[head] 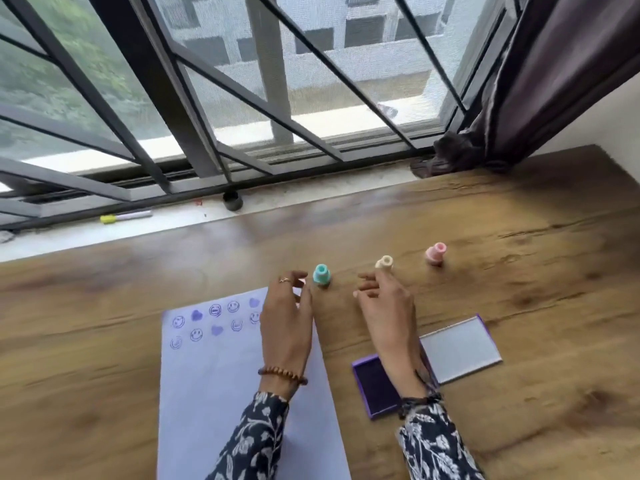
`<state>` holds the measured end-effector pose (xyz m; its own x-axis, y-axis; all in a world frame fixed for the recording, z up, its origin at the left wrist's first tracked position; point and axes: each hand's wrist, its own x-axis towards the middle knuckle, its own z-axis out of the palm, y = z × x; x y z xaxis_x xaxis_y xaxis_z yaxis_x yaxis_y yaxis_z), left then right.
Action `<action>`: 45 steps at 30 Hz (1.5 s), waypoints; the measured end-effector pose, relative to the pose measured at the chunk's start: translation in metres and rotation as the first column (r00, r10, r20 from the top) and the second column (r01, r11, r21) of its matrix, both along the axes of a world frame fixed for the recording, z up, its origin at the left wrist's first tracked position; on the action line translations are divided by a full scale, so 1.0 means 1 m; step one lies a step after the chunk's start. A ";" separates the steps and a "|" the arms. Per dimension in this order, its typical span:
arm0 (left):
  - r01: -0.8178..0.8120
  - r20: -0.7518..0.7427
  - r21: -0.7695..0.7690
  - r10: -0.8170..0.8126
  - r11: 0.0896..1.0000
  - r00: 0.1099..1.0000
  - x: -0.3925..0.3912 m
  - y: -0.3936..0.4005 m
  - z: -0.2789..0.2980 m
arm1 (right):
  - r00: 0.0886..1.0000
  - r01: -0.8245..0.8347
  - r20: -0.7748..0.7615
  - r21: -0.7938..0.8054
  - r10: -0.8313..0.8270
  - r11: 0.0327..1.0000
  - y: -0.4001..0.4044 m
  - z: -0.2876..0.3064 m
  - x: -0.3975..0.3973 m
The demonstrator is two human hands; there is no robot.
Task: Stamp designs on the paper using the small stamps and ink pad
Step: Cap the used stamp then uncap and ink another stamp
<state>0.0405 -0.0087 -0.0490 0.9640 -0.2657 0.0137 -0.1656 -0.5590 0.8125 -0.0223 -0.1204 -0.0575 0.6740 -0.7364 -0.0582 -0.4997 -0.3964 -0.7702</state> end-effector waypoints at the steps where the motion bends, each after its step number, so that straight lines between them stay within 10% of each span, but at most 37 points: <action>1: 0.019 -0.011 0.023 -0.019 1.000 1.000 0.007 0.000 -0.002 | 0.999 -0.038 0.012 -0.009 0.038 0.999 0.004 -0.001 0.008; 10: 0.122 -0.082 -0.198 -0.140 0.973 0.987 0.013 -0.001 0.002 | 0.960 -0.253 0.124 0.005 0.251 0.967 0.014 0.006 0.014; 16: -0.020 -0.543 -0.572 -0.360 0.820 0.759 -0.012 0.015 0.018 | 0.938 -0.217 0.314 0.195 0.148 0.957 0.026 0.037 -0.035; 21: -0.057 -0.532 -0.685 -0.445 0.726 0.721 -0.037 0.026 0.032 | 0.942 -0.312 0.082 -0.149 0.326 0.938 0.035 0.052 -0.067; 24: -0.018 -0.482 -0.709 -0.466 0.705 0.742 -0.047 0.029 0.038 | 0.966 -0.182 0.172 -0.090 0.195 0.979 0.042 0.054 -0.080; 26: 0.078 -0.401 -0.662 -0.440 0.746 0.804 -0.053 0.030 0.040 | 0.936 -0.004 0.338 0.281 -0.095 0.960 0.046 0.058 -0.086; 30: 0.366 -0.072 -0.243 -0.393 0.898 0.917 -0.056 0.036 0.024 | 0.840 -0.038 0.262 0.902 -0.475 0.431 0.044 0.064 -0.097; 36: 0.464 0.002 0.081 -0.465 0.882 0.885 -0.070 0.047 -0.009 | 0.817 -0.172 0.245 0.968 -0.522 0.185 0.042 0.062 -0.126; 45: 0.521 -0.057 0.293 -0.529 0.802 0.847 -0.085 0.040 -0.013 | 0.807 -0.176 0.296 0.947 -0.512 0.270 0.025 0.043 -0.143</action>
<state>-0.0447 0.0314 -0.0623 0.6765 -0.7267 -0.1197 -0.5197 -0.5862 0.6215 -0.1655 -0.0956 -0.0143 0.7061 -0.4961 -0.5053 0.1015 0.7771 -0.6212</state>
